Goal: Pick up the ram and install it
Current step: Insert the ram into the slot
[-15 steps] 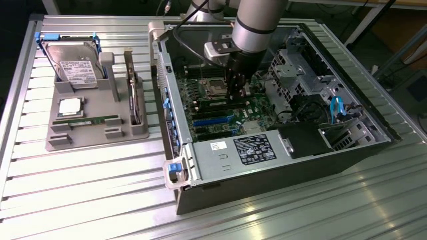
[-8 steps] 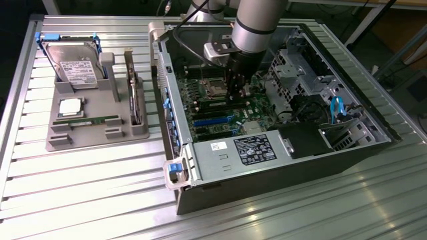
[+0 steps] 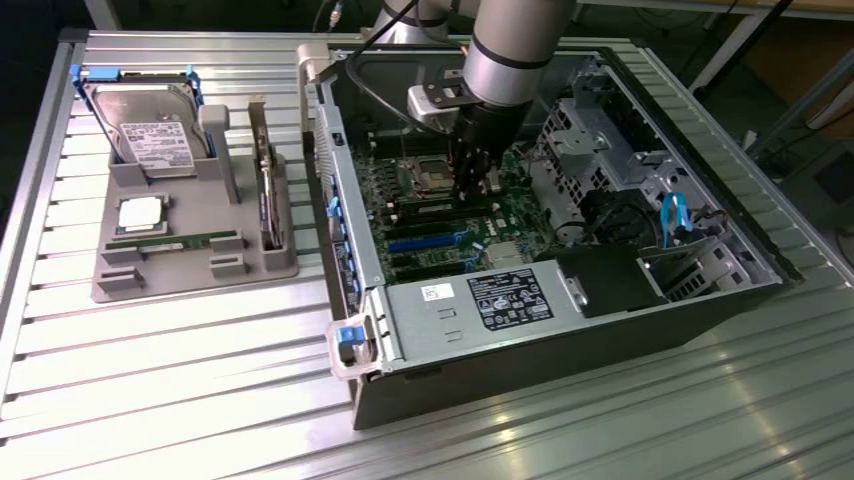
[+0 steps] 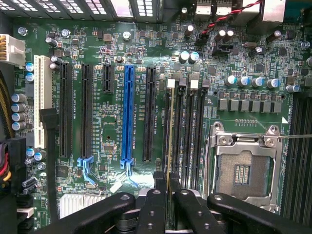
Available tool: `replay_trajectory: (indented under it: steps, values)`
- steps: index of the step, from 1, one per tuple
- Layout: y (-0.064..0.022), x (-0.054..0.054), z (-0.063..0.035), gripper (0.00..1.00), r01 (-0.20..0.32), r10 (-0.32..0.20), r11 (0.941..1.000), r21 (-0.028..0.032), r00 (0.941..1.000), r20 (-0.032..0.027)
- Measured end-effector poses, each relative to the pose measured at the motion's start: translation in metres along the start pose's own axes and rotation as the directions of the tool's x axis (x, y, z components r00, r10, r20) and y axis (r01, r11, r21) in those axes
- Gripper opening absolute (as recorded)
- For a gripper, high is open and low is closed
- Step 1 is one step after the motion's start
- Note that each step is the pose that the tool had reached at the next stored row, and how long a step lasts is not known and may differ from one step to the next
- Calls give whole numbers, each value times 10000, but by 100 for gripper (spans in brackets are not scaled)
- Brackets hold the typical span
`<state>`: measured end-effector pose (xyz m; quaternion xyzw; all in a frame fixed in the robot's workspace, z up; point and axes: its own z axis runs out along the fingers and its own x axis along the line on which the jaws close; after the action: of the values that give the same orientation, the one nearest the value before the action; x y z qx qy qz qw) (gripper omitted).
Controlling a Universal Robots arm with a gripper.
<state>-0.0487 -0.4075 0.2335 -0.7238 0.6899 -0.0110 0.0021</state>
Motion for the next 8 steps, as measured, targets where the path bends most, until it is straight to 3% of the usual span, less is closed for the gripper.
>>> replay_trajectory:
  steps: [8]
  values:
    - [0,0,12,13,0,0,10000,1,10000,1]
